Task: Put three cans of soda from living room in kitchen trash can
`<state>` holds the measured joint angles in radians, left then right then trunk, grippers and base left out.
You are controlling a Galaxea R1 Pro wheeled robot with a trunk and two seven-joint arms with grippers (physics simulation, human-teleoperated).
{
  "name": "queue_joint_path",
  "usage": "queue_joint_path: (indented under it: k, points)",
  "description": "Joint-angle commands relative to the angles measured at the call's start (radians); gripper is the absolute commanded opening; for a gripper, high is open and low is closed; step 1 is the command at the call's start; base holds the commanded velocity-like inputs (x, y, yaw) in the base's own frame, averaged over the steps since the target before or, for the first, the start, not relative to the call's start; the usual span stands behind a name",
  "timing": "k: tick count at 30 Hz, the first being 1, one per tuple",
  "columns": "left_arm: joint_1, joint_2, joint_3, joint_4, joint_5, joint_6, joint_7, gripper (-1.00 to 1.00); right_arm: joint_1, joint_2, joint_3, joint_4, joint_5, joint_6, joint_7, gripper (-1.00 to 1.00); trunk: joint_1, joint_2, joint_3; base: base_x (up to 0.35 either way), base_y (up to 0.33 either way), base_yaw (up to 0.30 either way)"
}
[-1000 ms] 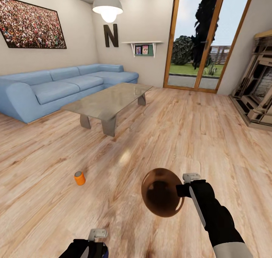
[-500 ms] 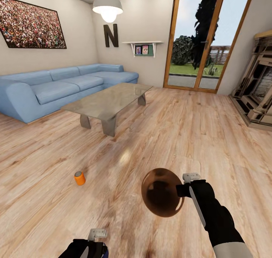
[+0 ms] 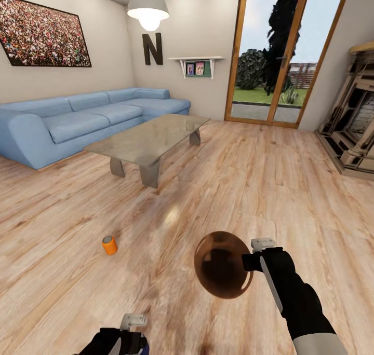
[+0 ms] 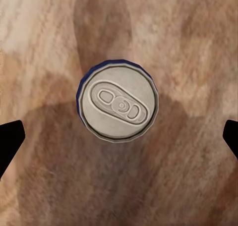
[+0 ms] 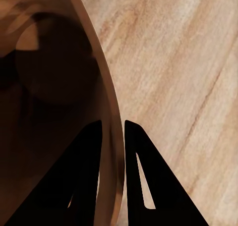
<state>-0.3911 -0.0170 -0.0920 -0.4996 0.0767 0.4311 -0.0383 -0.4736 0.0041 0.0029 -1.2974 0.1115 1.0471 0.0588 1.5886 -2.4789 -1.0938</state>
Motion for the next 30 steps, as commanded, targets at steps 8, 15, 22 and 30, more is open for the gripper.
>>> queue_joint_path:
  k: [8,15,22,30]
  points:
    - [-0.01,-0.001,0.0,0.001,0.0,-0.027,0.0,1.0,0.0,0.0,0.002,0.0,-0.013,0.0,0.004,-1.0,0.0,0.0,0.0,0.0,0.0,0.0]
    - [-0.018,0.0,0.0,0.005,-0.001,-0.036,0.0,1.0,0.0,0.0,0.002,0.0,-0.013,0.0,0.004,-1.0,0.0,0.0,0.0,0.0,0.0,0.0]
    - [-0.018,-0.002,0.0,0.006,0.008,-0.036,0.001,1.0,0.0,0.0,0.002,0.0,-0.013,0.0,0.004,-1.0,0.0,0.0,0.0,0.0,0.0,0.0]
    - [-0.019,-0.002,0.0,0.006,0.012,-0.034,0.001,1.0,0.0,0.0,0.002,0.0,-0.013,0.0,0.004,-1.0,0.0,0.0,0.0,0.0,0.0,0.0]
